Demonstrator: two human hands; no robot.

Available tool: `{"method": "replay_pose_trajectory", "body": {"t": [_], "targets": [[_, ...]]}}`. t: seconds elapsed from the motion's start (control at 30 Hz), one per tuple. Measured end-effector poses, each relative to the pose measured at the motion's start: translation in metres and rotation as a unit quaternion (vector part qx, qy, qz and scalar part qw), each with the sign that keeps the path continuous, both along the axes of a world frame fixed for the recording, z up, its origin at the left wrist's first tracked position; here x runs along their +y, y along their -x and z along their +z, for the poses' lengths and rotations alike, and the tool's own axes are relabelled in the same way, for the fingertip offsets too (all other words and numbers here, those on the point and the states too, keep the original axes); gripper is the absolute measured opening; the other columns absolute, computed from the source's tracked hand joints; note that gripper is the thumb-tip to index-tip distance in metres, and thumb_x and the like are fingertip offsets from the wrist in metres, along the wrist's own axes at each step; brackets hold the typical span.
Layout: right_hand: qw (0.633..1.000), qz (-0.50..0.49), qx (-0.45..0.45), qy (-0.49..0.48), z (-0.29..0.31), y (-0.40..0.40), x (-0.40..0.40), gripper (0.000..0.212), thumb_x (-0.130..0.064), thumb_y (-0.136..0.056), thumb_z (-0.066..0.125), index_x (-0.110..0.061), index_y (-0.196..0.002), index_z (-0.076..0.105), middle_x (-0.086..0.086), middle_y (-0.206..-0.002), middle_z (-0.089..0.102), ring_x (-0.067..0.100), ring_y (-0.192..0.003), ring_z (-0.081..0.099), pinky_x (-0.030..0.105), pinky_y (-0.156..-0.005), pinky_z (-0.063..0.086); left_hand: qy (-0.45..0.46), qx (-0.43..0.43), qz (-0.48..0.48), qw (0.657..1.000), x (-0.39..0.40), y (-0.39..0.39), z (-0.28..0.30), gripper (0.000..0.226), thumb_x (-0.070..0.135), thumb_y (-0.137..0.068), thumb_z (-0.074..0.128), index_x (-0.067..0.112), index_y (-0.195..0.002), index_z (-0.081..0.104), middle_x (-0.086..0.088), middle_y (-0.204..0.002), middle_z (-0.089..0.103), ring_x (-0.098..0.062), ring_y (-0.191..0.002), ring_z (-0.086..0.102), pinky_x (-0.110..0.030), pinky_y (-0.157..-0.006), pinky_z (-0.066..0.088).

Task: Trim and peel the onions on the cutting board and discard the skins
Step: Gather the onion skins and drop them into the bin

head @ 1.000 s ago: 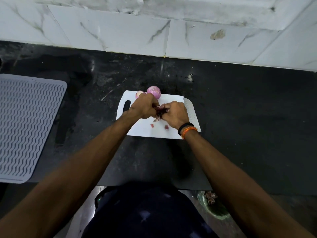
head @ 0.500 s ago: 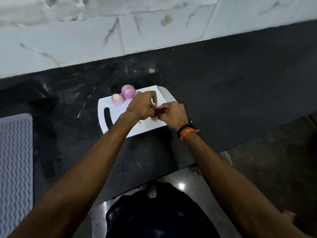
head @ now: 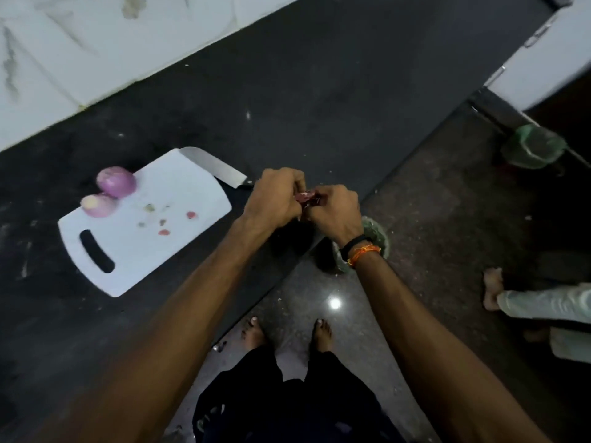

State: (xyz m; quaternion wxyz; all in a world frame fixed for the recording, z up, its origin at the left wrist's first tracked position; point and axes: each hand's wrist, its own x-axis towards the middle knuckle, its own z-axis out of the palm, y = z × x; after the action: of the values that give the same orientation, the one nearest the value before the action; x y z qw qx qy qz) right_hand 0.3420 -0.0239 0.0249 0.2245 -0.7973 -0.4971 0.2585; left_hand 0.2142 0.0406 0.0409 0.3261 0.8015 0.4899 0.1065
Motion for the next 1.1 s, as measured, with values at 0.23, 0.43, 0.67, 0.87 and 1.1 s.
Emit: {"method": "replay_pose_trajectory", "body": {"t": [0.23,0.43,0.67,0.87,1.1], "targets": [[0.994,-0.103,0.018,-0.015,0.004,-0.114,-0.061,0.022,-0.025,-0.075,0.066,-0.023,-0.094,0.077,-0.002,-0.079,0.073,0.016,-0.078,0.065,0.024,-0.069,0.046,-0.031,-0.013,-0.087,0.996,-0.043,-0.134,-0.008,0.014,0.008,-0.069,0.066,0.018,-0.077,0.061,0.002,-0.07,0.062,-0.019,-0.066,0.06,-0.035,-0.059,0.052],[0.983,-0.173,0.047,0.039,-0.038,-0.21,-0.087,0.03,-0.019,-0.073,0.065,-0.022,-0.101,0.077,0.003,-0.092,0.076,0.023,-0.092,0.068,0.033,-0.084,0.054,-0.005,-0.002,-0.139,0.99,-0.069,-0.24,-0.055,0.014,0.004,-0.075,0.059,0.013,-0.084,0.061,-0.003,-0.082,0.058,-0.022,-0.073,0.055,-0.033,-0.062,0.042],[0.966,-0.211,0.069,0.134,-0.161,-0.285,-0.076,0.044,-0.037,-0.065,0.06,-0.017,-0.102,0.076,0.014,-0.09,0.075,0.032,-0.089,0.068,0.038,-0.081,0.057,0.159,-0.008,-0.081,0.984,-0.067,-0.321,-0.193,0.034,0.002,-0.079,0.064,0.014,-0.109,0.072,0.007,-0.097,0.068,-0.008,-0.092,0.062,-0.017,-0.08,0.047],[0.96,-0.19,0.084,0.186,-0.307,-0.317,-0.057,0.03,-0.022,-0.08,0.068,-0.001,-0.102,0.071,0.025,-0.101,0.071,0.042,-0.096,0.066,0.044,-0.083,0.056,0.347,-0.023,0.035,0.937,-0.051,-0.357,-0.357,0.025,0.01,-0.081,0.065,0.015,-0.102,0.076,-0.007,-0.102,0.076,-0.025,-0.1,0.07,-0.041,-0.091,0.056],[0.965,-0.134,0.058,0.219,-0.446,-0.337,-0.045,0.035,-0.029,-0.087,0.065,-0.003,-0.111,0.067,0.022,-0.111,0.068,0.04,-0.105,0.063,0.044,-0.09,0.053,0.462,-0.096,0.167,0.866,-0.044,-0.382,-0.48,0.018,0.003,-0.1,0.051,0.011,-0.101,0.067,-0.012,-0.1,0.066,-0.014,-0.071,0.063,-0.019,-0.05,0.052]]}}
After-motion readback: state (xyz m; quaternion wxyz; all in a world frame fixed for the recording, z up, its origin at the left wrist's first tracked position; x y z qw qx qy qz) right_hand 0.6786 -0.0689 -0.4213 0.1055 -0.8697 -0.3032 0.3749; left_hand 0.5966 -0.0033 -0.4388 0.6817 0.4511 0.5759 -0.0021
